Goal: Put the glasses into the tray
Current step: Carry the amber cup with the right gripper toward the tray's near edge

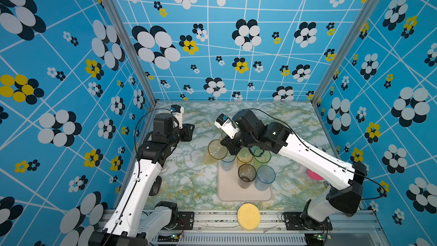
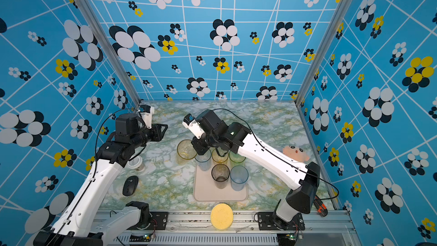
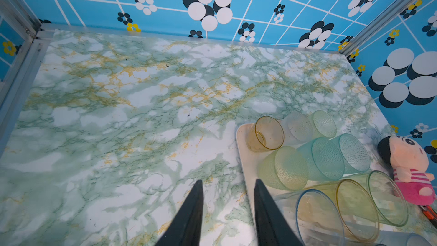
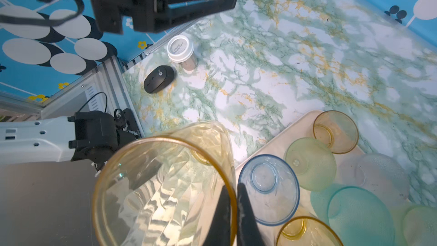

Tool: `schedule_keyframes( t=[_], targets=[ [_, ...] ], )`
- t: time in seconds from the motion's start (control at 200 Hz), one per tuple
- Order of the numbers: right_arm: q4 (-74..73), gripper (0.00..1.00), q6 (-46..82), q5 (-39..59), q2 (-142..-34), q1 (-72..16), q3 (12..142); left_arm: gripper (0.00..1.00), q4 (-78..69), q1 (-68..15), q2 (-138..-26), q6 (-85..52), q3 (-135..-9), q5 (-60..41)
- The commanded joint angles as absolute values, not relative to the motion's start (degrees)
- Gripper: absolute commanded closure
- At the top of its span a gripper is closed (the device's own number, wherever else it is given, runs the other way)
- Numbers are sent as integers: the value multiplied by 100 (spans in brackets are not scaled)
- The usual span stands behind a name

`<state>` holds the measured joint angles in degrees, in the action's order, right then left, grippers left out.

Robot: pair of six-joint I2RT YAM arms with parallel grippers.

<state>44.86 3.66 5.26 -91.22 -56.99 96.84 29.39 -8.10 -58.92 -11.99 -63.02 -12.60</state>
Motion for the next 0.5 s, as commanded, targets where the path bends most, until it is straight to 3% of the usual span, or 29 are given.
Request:
schedule_keyframes(
  t=[0.0, 0.495],
  targets=[
    [4866, 99, 284, 142, -8952, -5956, 9551, 62, 3202, -765, -5845, -1072, -6551, -1160],
    [4769, 100, 596, -462, -9018, -6459, 8525, 62, 3541, -773, -5930, -1046, -6801, -1177]
  ],
)
